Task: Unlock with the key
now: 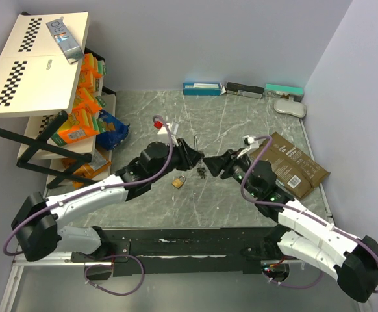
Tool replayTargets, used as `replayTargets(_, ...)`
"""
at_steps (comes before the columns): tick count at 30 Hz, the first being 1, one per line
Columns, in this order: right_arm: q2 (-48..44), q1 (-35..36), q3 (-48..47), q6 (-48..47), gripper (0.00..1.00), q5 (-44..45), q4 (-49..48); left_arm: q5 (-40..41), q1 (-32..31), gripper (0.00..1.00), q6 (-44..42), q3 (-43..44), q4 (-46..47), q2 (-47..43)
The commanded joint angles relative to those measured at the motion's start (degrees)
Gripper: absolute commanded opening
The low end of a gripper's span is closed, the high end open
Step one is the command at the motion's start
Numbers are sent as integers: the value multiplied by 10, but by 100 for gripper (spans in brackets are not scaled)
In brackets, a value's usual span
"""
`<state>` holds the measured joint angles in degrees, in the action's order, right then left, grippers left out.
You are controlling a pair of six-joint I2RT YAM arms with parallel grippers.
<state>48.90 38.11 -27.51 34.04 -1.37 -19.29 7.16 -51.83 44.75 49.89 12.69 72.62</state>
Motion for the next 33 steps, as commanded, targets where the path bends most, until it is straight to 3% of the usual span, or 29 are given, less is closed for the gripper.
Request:
replayTargets(1, -51, -9, 38, 15, 61, 22, -26, -46, 25, 1, 10, 8, -30, 22)
replayTargets(10, -130, -34, 20, -11, 71, 8, 54, -163, 73, 1, -46, -52, 47, -5)
replayTargets(18, -93, -113, -34, -52, 74, -261, 36, -356, 92, 1, -132, -117, 63, -99)
replayTargets(25, -58, -118, -86, -81, 76, -482, -29, -522, 95, 1, -112, -145, 81, -173)
replayTargets(33, -34, -114, -114, -65, 78, -570, -61, -608, 94, 1, -122, -126, 32, -198)
